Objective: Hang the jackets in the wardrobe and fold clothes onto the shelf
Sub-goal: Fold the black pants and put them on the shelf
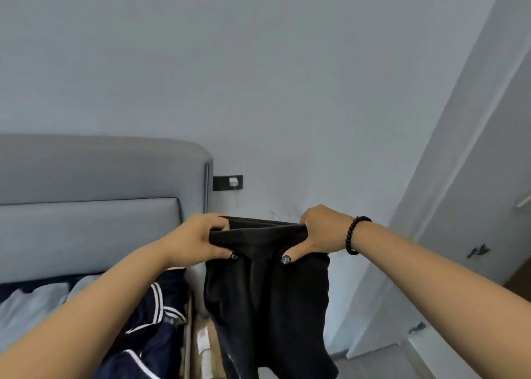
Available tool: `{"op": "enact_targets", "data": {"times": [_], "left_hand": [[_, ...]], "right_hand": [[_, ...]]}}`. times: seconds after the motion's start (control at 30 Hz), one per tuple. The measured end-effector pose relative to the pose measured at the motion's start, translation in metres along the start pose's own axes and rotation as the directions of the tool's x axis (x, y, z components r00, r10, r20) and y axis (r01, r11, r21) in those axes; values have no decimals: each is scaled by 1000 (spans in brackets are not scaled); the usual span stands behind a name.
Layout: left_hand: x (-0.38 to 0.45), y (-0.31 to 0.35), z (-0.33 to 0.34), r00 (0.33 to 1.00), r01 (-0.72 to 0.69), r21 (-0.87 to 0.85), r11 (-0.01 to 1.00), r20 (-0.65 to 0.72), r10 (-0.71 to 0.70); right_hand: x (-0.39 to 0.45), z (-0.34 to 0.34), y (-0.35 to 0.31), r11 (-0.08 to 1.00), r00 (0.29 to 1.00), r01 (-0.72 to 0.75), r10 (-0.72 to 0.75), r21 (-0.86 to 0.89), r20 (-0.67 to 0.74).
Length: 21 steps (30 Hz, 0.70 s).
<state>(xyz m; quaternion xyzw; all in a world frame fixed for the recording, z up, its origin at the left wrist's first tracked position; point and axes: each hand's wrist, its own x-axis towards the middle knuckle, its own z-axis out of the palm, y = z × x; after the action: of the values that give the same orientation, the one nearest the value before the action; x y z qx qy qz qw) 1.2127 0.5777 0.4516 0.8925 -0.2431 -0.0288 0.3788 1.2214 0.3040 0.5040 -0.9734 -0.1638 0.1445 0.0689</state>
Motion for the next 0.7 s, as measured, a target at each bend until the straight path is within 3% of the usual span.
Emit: {"op": "enact_targets", "data": {"times": [0.13,0.27,0.5,0.7], "left_hand": [[-35,-76,-53,980,165,-16,986,-107,-166],[-72,-141,-110,904,311,-111,944,-272,-330],[-130,-199,-191,676,465,-125,876,-589,-443],[-200,-203,-175,676,504,-102,858,-572,-465]], "right_hand": [[82,22,-74,989,990,137,-138,56,13],[160,38,-160,959,953,283,-277,32,-123],[225,48,-275,877,840,470,-412,97,-353],[208,84,-302,805,781,586,-532,89,-328]]}}
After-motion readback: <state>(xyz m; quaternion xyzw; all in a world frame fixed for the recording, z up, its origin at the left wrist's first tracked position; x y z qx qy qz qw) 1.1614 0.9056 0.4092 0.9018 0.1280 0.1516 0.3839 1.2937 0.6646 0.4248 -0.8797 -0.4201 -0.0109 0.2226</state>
